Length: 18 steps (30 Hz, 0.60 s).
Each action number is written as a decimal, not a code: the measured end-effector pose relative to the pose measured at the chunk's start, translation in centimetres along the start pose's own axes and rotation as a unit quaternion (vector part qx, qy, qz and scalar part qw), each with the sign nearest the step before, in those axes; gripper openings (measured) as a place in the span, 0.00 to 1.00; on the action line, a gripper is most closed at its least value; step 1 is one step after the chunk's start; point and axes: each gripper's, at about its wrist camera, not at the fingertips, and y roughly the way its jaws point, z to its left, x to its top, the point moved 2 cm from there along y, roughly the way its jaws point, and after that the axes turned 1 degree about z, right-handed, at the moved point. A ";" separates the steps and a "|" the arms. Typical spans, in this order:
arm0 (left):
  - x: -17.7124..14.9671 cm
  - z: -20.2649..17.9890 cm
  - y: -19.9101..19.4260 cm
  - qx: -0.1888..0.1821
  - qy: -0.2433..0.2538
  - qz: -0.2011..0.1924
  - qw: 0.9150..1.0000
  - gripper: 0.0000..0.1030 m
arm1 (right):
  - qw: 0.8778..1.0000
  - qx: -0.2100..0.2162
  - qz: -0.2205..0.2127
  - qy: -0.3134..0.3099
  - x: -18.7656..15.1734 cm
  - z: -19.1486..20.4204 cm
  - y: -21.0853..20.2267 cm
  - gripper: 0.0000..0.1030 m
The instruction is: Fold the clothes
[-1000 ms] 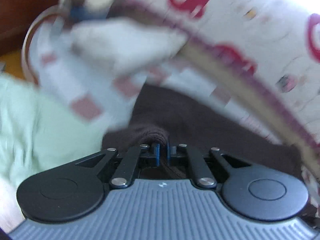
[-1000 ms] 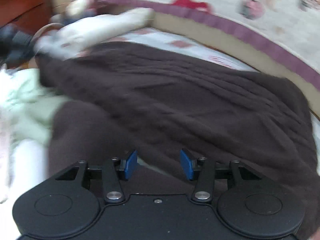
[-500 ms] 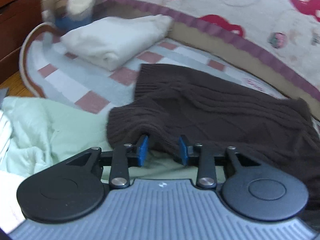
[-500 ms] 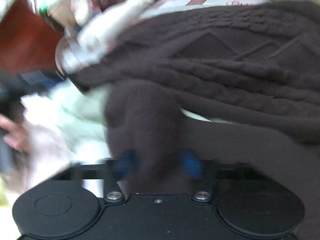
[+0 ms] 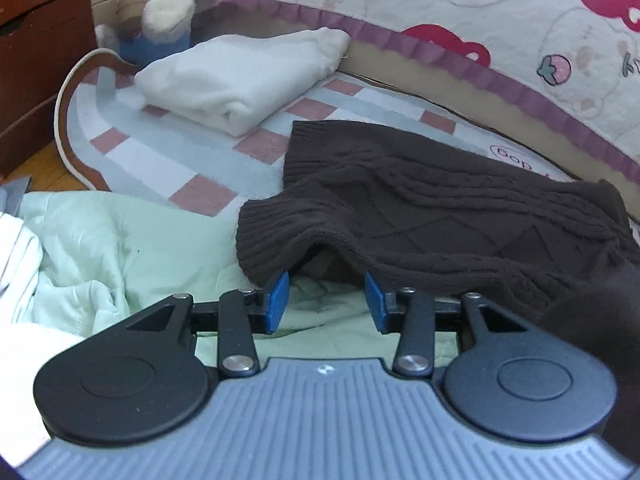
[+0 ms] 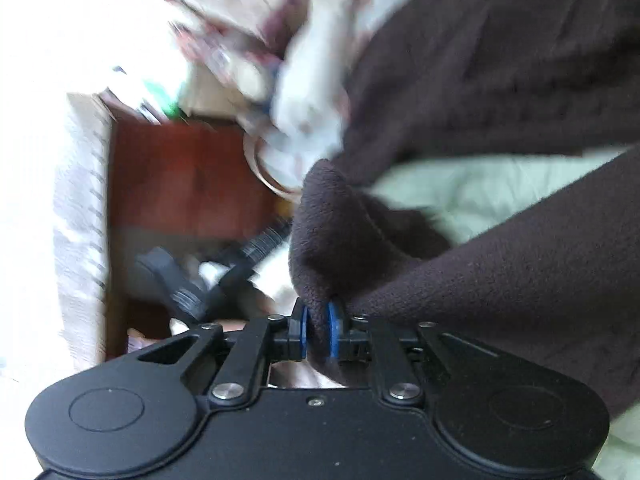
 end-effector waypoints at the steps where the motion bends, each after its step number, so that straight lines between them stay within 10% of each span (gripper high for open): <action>1: 0.1 0.1 0.1 0.002 0.003 0.000 1.000 0.40 | 1.000 -0.021 -0.001 -0.007 0.1 -0.1 0.3 0.36; 8: 1.1 0.4 0.7 0.017 0.021 0.002 1.000 0.49 | 0.984 -0.116 -0.134 -0.033 1.3 -0.9 -7.1 0.54; 14: 1.6 0.1 3.8 0.016 0.009 0.042 0.999 0.56 | 0.916 -0.284 -0.283 0.022 0.5 -7.0 -18.1 0.57; 18: 1.5 0.9 6.3 -0.025 -0.096 0.105 0.990 0.56 | 0.878 -0.340 -0.333 0.046 -1.6 -11.7 -20.3 0.63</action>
